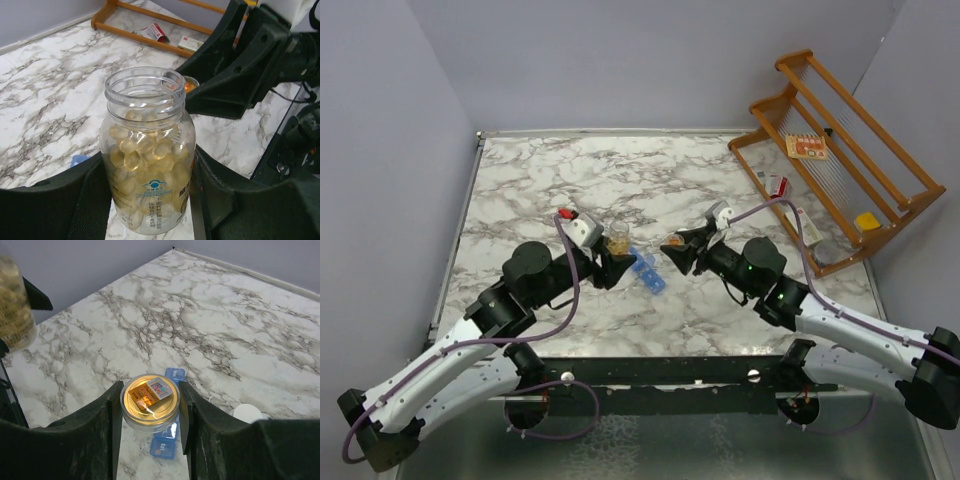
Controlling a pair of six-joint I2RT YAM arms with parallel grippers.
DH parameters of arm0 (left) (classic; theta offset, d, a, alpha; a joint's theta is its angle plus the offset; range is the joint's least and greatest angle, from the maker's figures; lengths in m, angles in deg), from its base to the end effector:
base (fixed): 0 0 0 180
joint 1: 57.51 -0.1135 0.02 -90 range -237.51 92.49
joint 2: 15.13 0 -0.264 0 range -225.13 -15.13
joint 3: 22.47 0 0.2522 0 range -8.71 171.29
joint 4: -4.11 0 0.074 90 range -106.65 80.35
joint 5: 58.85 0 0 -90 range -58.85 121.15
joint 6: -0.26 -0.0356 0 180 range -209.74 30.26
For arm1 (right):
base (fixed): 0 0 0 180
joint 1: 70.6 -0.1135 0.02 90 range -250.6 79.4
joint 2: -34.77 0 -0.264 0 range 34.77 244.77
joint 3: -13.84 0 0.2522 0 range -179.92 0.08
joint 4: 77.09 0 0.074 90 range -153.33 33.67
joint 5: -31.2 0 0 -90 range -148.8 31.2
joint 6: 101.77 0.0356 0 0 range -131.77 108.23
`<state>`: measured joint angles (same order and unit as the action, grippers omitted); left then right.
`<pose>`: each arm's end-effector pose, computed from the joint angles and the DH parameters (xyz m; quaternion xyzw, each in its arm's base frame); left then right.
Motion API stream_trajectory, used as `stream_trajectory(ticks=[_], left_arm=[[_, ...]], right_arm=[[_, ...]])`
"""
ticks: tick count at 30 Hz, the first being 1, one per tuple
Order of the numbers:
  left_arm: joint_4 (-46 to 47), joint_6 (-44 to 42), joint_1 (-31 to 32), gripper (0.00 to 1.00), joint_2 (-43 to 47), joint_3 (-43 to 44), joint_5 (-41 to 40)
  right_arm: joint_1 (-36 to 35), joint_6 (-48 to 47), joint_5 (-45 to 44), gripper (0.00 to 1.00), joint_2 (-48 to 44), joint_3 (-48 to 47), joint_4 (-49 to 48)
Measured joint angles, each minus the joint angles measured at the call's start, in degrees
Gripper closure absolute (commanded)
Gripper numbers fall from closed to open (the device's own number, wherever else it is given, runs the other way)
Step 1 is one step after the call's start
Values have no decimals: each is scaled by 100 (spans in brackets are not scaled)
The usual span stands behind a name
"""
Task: Sort the pills into containers
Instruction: Screw the lid of the pill bottle onto the pill bottle.
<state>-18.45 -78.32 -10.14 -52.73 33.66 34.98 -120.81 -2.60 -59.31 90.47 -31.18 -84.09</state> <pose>0.1061 -0.1187 0.3470 0.2473 0.6884 -0.3558 0.5817 0.1464 0.1753 0.2778 -0.2528 0.6842 0.3360 0.5958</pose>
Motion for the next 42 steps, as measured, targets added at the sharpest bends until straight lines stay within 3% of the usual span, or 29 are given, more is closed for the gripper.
stream_trajectory(ticks=[8, 15, 22, 32, 42], left_arm=[[1001, -81, 0, 100, 787, -901, 457], [1316, -302, 0, 100, 431, -1145, 1091], [1246, -503, 0, 100, 459, -984, 1550], [2015, -400, 0, 100, 439, -1222, 3126], [2426, -345, 0, 100, 66, -1220, 3648]], right_arm=[[0, -216, 367, 99, -26, -979, 490], [0, -284, 1541, 99, -96, -1969, 514], [0, -308, 2990, 99, -188, -1928, 273], [0, 118, 5021, 99, -179, -1740, -726], [0, 844, 5702, 99, -125, -1443, -1580]])
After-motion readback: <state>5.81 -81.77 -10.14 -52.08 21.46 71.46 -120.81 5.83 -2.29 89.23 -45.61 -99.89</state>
